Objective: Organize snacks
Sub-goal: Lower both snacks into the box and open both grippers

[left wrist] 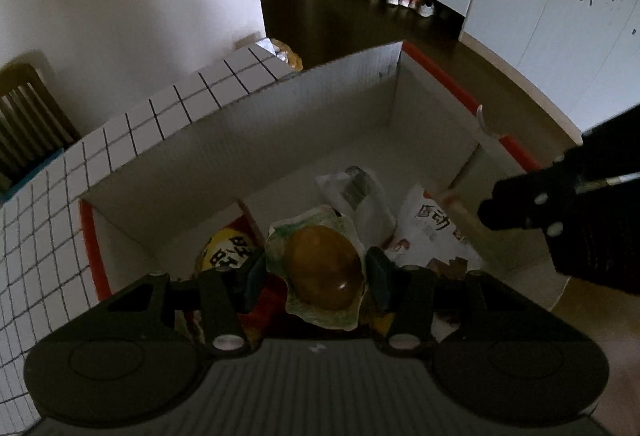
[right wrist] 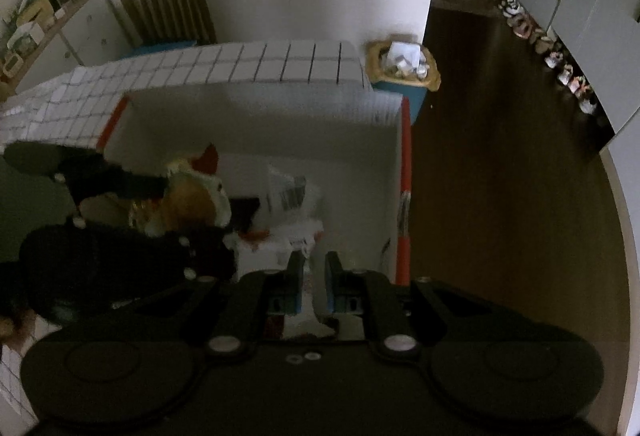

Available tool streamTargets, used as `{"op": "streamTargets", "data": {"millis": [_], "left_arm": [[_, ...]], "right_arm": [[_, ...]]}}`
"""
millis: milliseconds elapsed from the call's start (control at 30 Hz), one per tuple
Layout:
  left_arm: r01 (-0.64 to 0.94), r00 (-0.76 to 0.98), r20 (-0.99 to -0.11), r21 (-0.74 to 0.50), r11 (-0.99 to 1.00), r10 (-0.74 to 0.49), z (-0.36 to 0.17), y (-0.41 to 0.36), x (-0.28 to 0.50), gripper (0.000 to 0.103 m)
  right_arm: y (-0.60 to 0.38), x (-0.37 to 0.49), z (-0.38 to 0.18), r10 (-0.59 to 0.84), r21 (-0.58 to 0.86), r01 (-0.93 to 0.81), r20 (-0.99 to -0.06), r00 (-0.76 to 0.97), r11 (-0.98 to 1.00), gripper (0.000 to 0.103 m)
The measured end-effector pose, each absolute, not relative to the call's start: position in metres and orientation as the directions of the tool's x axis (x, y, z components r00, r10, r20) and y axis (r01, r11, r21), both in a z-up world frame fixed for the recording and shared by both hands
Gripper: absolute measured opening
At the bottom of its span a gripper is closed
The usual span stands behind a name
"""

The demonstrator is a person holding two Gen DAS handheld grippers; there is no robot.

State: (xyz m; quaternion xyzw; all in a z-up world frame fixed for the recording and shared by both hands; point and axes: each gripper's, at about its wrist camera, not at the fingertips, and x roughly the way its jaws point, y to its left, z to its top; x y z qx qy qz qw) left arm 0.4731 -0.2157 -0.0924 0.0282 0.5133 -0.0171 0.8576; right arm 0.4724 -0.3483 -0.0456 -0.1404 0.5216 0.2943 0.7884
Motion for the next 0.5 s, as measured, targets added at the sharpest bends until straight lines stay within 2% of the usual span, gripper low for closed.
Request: {"op": "streamTargets", "data": {"millis": [133, 233, 500], "left_arm": [[0.062, 0.465, -0.885, 0.020, 0.998, -0.012, -0.094, -0.219, 0.469, 0.055], [0.057, 0.471, -0.882, 0.008, 0.998, -0.020, -0.091, -0.221, 0.465, 0.066], [0.035, 0.493, -0.870, -0.009, 0.999, -0.025, -0.078, -0.222, 0.446, 0.066]], "right_arm": [[-0.354, 0.466, -0.052, 0.315, 0.093, -0.610, -0.910, 0.269, 0.787, 0.010], [-0.356, 0.461, -0.052, 0.320, 0.100, -0.614, -0.911, 0.259, 0.783, 0.010], [-0.359, 0.442, -0.043, 0.345, 0.114, -0.626, -0.901, 0.262, 0.772, 0.011]]}}
